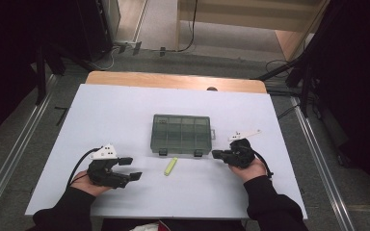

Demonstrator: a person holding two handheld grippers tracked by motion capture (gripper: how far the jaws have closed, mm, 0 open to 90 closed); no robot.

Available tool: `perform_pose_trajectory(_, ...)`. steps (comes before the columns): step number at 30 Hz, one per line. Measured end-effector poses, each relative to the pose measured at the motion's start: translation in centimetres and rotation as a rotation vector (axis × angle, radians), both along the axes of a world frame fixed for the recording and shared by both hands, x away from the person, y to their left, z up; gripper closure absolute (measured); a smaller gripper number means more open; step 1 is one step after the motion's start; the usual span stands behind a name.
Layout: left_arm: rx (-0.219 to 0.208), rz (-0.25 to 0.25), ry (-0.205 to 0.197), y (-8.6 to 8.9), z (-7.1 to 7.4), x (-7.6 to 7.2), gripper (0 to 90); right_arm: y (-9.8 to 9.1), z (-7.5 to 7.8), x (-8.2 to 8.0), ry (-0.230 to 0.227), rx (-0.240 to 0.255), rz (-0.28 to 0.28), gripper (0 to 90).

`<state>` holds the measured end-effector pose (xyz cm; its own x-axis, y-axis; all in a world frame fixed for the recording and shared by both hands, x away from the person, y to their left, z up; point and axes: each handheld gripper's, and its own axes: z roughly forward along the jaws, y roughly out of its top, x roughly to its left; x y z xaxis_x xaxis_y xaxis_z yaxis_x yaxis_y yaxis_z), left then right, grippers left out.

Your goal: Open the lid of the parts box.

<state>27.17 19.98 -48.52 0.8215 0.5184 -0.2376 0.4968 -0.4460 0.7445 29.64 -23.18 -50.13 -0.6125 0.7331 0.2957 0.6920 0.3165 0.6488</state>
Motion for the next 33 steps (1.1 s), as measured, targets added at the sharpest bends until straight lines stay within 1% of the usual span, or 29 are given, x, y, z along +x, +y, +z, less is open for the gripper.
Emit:
perform_pose_trajectory(2,0.001,-0.004,-0.002,-0.01,0.01,-0.03,30.0,-0.02,-0.01,0.07,0.003,0.011,-0.003,89.2)
perform_pose_trajectory(10,0.001,-0.004,-0.001,-0.04,0.01,-0.03,30.0,0.13,-0.12,0.25,0.004,-0.006,-0.002,90.0)
perform_pose_trajectory(16,0.001,-0.003,-0.002,-0.07,-0.02,-0.04,30.0,0.11,-0.11,0.28,0.005,-0.002,-0.002,90.0)
perform_pose_trajectory(18,0.002,-0.003,-0.001,-0.06,-0.02,-0.04,30.0,-0.01,-0.09,0.31,0.012,0.013,-0.001,90.0)
perform_pose_trajectory(21,0.003,-0.002,0.000,-0.08,-0.02,-0.04,30.0,0.04,-0.13,0.33,0.014,0.013,-0.003,90.0)
perform_pose_trajectory(28,0.006,-0.003,-0.001,-0.09,-0.02,-0.04,30.0,0.04,-0.10,0.32,0.005,0.012,0.000,90.0)
perform_pose_trajectory(33,0.004,-0.003,0.000,-0.07,-0.03,-0.04,30.0,0.01,0.17,0.22,-0.013,0.021,0.000,90.0)
